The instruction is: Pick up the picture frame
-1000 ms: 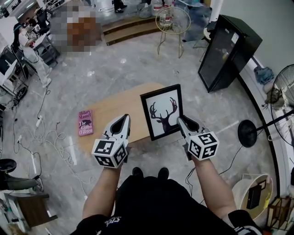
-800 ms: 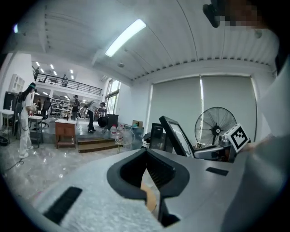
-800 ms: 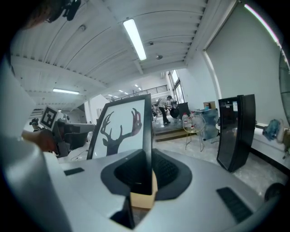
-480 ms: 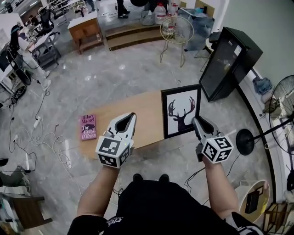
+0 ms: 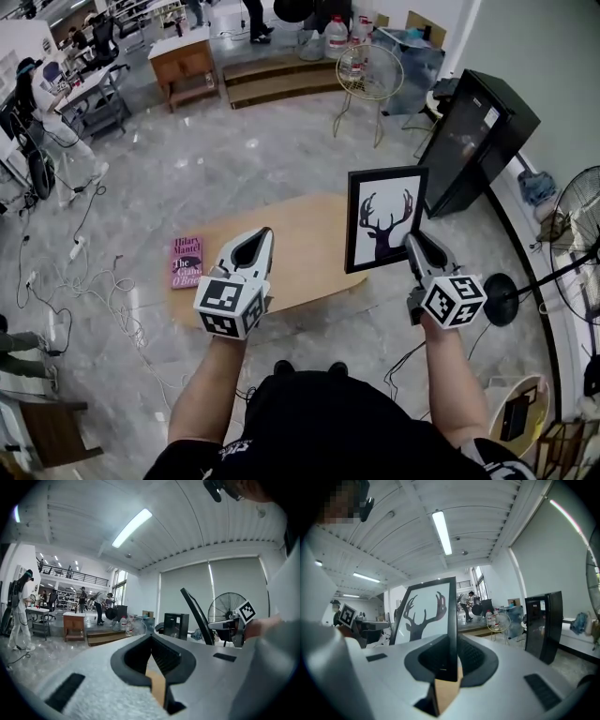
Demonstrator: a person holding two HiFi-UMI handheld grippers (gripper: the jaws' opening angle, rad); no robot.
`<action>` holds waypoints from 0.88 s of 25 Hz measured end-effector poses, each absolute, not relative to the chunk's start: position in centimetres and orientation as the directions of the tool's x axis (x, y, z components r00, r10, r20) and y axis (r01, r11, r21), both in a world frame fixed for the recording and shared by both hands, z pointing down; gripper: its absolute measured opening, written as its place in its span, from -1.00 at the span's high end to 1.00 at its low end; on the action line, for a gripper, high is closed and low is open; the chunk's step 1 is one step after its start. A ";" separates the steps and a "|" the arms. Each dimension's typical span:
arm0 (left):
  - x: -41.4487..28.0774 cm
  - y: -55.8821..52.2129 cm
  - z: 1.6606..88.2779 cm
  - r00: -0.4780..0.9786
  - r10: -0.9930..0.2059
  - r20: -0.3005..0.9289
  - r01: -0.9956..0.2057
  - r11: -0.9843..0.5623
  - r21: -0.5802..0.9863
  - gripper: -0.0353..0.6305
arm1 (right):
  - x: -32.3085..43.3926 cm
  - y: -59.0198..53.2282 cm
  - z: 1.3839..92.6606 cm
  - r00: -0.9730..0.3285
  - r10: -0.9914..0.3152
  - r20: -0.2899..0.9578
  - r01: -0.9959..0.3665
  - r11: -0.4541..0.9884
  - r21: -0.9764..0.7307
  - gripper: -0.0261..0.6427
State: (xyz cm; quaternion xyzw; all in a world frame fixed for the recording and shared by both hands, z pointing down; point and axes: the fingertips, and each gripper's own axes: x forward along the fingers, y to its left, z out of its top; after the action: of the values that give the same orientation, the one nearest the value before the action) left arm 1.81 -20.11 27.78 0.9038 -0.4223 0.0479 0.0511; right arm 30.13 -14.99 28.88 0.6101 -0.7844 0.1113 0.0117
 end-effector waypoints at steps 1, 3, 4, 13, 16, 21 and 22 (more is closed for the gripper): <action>1.7 -20.2 27.8 0.637 -0.760 0.132 -0.770 -0.637 0.050 0.87 | 30.1 -15.0 28.8 -0.256 -0.955 0.152 -0.959 0.231 -0.162 0.72; 1.5 -20.4 27.8 0.633 -0.763 0.135 -0.773 -0.632 0.053 0.87 | 30.1 -15.1 28.8 -0.258 -0.955 0.148 -0.958 0.233 -0.165 0.72; 1.5 -20.5 27.9 0.632 -0.763 0.137 -0.774 -0.631 0.056 0.87 | 30.1 -15.1 28.7 -0.259 -0.955 0.146 -0.958 0.235 -0.164 0.72; 2.3 -20.4 28.5 0.643 -0.751 0.150 -0.764 -0.642 0.062 0.87 | 30.0 -15.2 28.5 -0.261 -0.955 0.138 -0.959 0.241 -0.147 0.72; 2.4 -20.3 28.6 0.644 -0.749 0.153 -0.763 -0.644 0.060 0.87 | 30.0 -15.1 28.4 -0.263 -0.955 0.137 -0.959 0.243 -0.147 0.72; 2.5 -20.2 28.4 0.645 -0.750 0.148 -0.762 -0.645 0.053 0.87 | 29.9 -15.2 28.4 -0.267 -0.954 0.136 -0.957 0.247 -0.152 0.72; 2.5 -20.1 28.4 0.644 -0.751 0.146 -0.763 -0.645 0.052 0.87 | 29.9 -15.2 28.4 -0.268 -0.954 0.136 -0.957 0.247 -0.153 0.72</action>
State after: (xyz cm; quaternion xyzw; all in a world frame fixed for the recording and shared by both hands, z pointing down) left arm 2.51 -20.13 28.38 0.9051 -0.4180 0.0556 0.0542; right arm 29.90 -15.20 28.41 0.6048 -0.7897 0.1026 0.0076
